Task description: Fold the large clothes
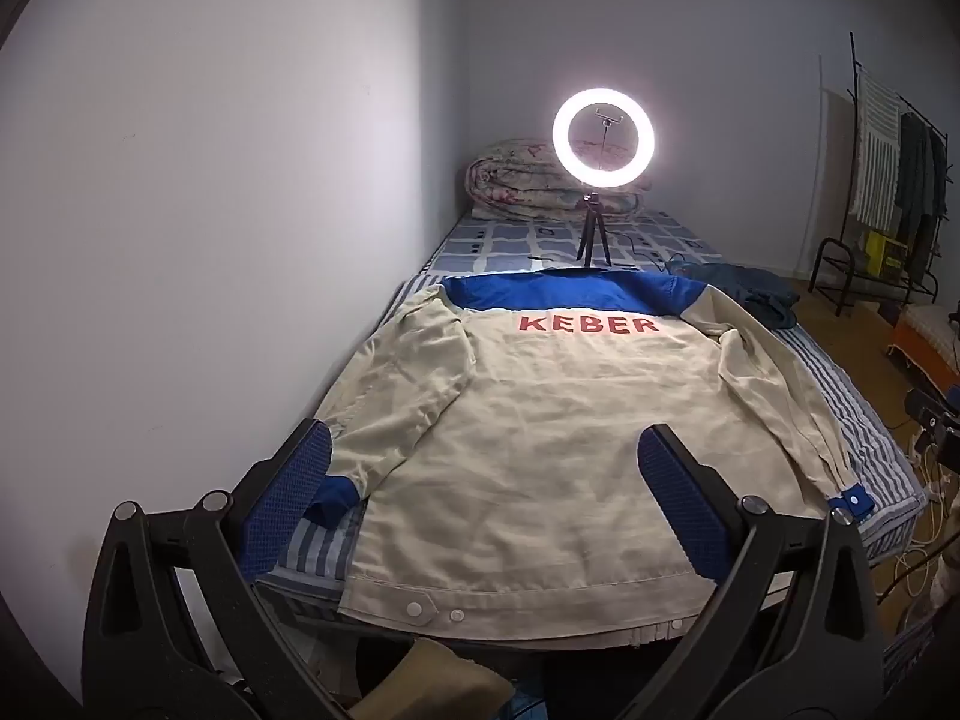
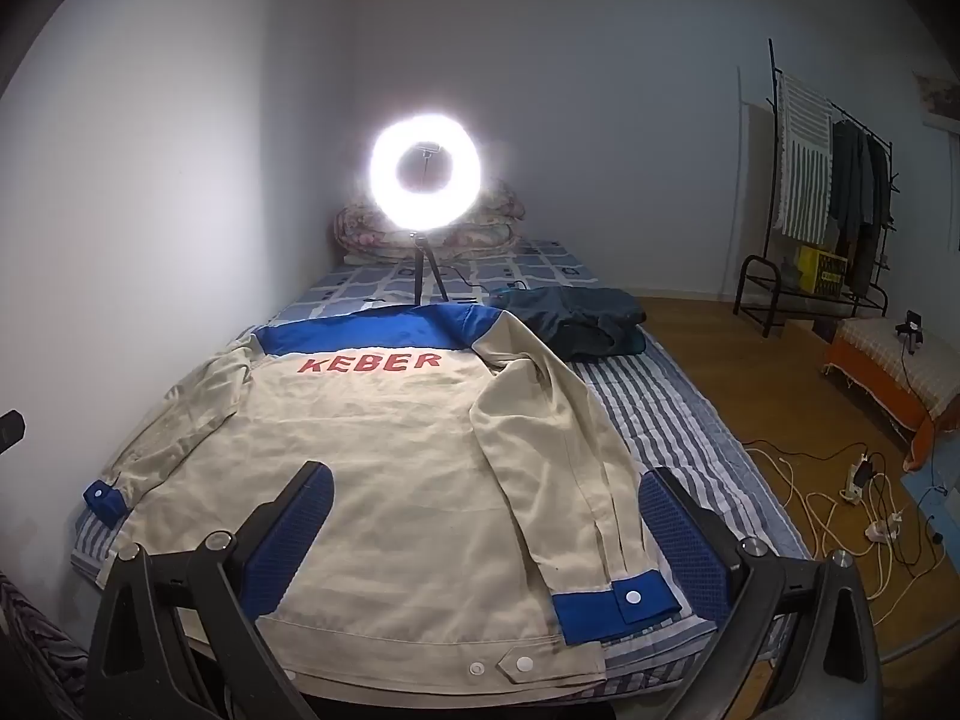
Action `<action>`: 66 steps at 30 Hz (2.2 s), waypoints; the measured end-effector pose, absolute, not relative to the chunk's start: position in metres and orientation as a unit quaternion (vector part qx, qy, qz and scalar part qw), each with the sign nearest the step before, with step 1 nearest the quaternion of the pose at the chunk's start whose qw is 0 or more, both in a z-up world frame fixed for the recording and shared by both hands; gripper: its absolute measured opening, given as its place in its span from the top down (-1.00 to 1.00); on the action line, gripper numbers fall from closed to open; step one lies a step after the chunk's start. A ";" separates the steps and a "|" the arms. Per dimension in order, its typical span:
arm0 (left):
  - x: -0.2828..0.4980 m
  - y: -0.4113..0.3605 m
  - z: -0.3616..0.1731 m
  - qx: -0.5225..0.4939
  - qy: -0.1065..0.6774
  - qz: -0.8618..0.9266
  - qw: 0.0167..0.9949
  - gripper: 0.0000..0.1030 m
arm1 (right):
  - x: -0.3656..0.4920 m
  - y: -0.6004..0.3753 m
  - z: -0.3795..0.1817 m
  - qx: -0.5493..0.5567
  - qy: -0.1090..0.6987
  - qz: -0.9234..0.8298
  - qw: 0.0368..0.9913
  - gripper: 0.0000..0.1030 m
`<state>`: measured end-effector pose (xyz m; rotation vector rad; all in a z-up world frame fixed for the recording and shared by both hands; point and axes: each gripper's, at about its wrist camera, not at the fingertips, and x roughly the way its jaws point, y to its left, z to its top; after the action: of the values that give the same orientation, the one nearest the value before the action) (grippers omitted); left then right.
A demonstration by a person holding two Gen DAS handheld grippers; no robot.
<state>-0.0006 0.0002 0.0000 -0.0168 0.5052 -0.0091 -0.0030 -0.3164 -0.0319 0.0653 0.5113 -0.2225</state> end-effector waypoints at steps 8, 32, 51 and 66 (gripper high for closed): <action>-0.002 0.002 0.001 -0.007 0.252 -0.003 0.968 -1.00 | -0.005 -0.313 -0.033 0.028 0.251 -0.110 0.961 -0.99; -0.002 0.000 0.000 -0.004 0.258 -0.003 0.966 -1.00 | -0.005 -0.309 -0.029 0.015 0.237 -0.112 0.965 -0.99; -0.002 -0.003 -0.001 -0.003 0.259 -0.003 0.966 -1.00 | -0.007 -0.303 -0.028 0.008 0.225 -0.108 0.968 -0.99; -0.002 -0.003 -0.013 0.001 0.260 0.001 0.966 -1.00 | -0.007 -0.299 -0.027 0.010 0.224 -0.103 0.969 -0.99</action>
<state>-0.0019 -0.0030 -0.0131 0.0019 0.5256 0.0017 -0.0066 -0.2995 -0.0272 0.0192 0.4530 -0.2074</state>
